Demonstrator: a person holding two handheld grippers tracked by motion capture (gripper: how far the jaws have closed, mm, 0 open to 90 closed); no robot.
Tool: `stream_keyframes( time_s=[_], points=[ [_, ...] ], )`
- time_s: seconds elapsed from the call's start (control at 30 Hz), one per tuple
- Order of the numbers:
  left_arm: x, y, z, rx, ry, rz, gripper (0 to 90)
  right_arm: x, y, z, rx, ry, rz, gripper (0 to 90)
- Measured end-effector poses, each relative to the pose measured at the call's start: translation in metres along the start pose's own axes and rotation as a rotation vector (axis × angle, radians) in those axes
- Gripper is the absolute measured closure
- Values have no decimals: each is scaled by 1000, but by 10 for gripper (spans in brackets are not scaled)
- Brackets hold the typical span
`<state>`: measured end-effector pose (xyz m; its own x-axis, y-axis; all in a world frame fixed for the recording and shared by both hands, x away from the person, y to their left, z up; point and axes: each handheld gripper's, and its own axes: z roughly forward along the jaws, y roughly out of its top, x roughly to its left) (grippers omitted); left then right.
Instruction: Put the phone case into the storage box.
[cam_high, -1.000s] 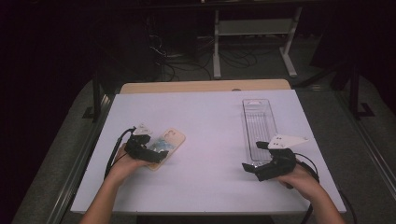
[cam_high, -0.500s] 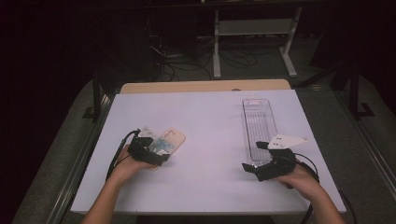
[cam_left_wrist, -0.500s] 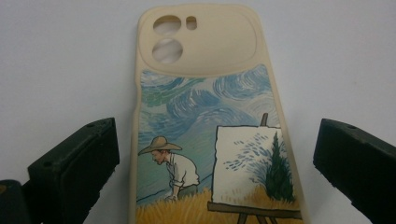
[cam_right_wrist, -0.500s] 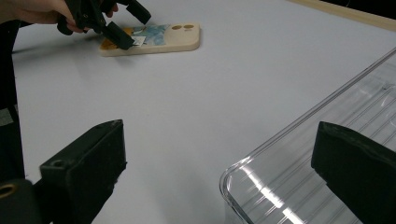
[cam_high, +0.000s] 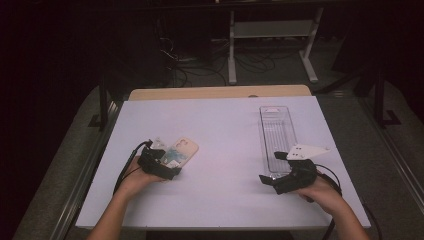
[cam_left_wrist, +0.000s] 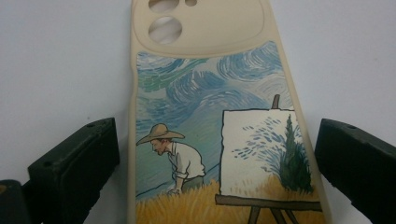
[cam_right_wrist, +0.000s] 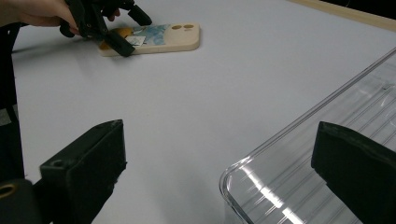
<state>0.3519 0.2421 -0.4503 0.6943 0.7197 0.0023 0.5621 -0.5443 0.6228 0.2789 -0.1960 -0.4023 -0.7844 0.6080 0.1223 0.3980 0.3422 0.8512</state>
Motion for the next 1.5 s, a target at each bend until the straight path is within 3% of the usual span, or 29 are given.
stream_keyframes(
  time_s=[0.23,0.3,0.67,0.83,1.03,1.5],
  points=[
    [0,0,0,-3,-2,9,1,0,0,0,0,-1,0,25],
    [-1,0,-2,-17,-7,20,60,0,0,0,1,0,1,25],
    [-1,-1,-2,-20,-3,13,75,0,0,0,-2,-1,1,25],
    [-1,-2,-2,-25,0,32,74,0,0,0,-3,-2,2,26],
    [-1,1,-2,-6,-10,23,86,0,0,0,-3,-4,2,25],
    [3,1,-5,-17,-30,27,109,0,0,0,-4,-2,3,26]
  ],
)
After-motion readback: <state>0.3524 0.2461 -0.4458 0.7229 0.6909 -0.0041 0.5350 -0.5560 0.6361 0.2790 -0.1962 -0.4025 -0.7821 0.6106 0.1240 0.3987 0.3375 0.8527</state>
